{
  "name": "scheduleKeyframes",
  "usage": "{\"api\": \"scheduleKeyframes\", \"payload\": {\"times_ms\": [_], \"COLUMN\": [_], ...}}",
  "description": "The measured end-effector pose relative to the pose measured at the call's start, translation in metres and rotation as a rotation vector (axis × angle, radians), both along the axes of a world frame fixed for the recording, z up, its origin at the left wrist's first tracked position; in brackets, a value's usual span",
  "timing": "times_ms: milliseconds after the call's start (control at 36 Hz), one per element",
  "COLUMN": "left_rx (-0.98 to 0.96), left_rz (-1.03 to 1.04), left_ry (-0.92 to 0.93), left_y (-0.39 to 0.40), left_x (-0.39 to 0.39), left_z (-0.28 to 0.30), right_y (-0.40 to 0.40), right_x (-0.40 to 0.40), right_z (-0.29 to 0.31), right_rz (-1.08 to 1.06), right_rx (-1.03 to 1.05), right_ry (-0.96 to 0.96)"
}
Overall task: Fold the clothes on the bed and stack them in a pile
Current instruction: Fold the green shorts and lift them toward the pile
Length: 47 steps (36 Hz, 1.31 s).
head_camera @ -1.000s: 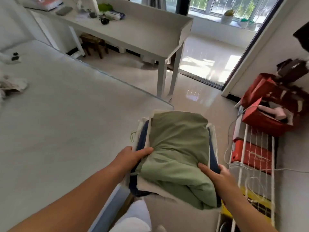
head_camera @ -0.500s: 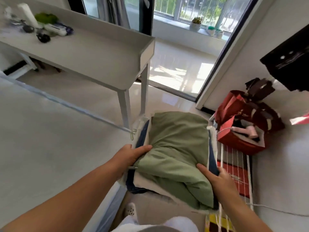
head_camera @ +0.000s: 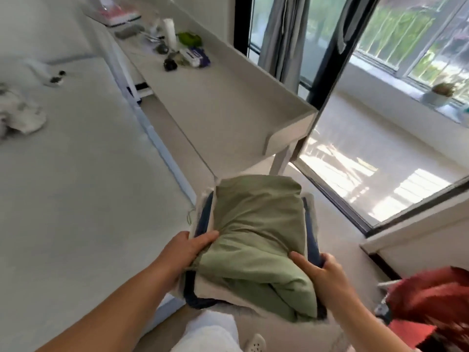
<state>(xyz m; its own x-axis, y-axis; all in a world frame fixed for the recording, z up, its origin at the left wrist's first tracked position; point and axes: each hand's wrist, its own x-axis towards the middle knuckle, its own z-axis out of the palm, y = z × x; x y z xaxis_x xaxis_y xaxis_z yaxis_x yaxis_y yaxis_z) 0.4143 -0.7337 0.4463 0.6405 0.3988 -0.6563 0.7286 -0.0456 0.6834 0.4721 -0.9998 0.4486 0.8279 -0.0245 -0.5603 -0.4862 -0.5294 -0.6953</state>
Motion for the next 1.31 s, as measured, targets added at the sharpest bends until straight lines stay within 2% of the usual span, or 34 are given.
{"api": "scheduleKeyframes", "payload": {"times_ms": [194,333,639,972,1167,1306], "left_rx": [0.022,0.039,0.000,-0.020,-0.013,0.007], "left_rz": [0.278,0.383,0.524,0.769,0.845,0.829], "left_ry": [-0.025,-0.060,-0.197,-0.353,-0.334,-0.282], "left_y": [0.024,0.050,0.094,0.095,0.085,0.084], "left_x": [0.015,0.039,0.120,0.254,0.335,0.368], "left_z": [0.003,0.011,0.053,0.053,0.049,0.032], "right_y": [0.050,0.087,0.151,0.185,0.194,0.198], "right_x": [0.071,0.117,0.228,0.396,0.491,0.529], "right_z": [-0.006,0.000,0.039,0.059,0.048,0.032], "right_rz": [0.229,0.364,0.504,0.709,0.784,0.811], "right_rx": [0.001,-0.022,0.033,0.048,0.050,0.061], "right_ry": [-0.032,-0.068,-0.169,-0.214,-0.214,-0.193]}}
